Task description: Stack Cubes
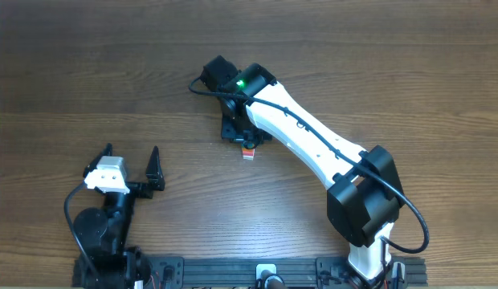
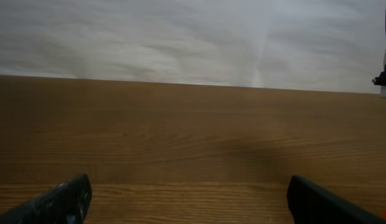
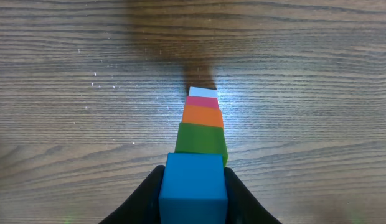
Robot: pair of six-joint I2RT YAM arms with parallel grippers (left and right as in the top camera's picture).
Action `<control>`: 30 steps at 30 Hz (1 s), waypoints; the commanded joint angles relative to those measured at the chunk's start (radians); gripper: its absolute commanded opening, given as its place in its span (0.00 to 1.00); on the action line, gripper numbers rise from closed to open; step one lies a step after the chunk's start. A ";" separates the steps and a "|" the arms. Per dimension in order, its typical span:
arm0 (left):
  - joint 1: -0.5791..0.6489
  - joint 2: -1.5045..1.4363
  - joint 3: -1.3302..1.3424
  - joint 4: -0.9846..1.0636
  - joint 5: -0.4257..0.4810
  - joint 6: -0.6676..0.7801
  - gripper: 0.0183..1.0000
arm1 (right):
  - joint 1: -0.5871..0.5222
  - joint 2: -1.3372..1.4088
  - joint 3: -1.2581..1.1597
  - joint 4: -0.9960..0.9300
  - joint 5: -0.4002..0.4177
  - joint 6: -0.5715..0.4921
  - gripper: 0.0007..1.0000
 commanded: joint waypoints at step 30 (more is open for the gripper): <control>0.005 -0.007 -0.009 0.004 0.010 0.011 1.00 | -0.013 0.018 -0.007 0.002 0.024 0.043 0.32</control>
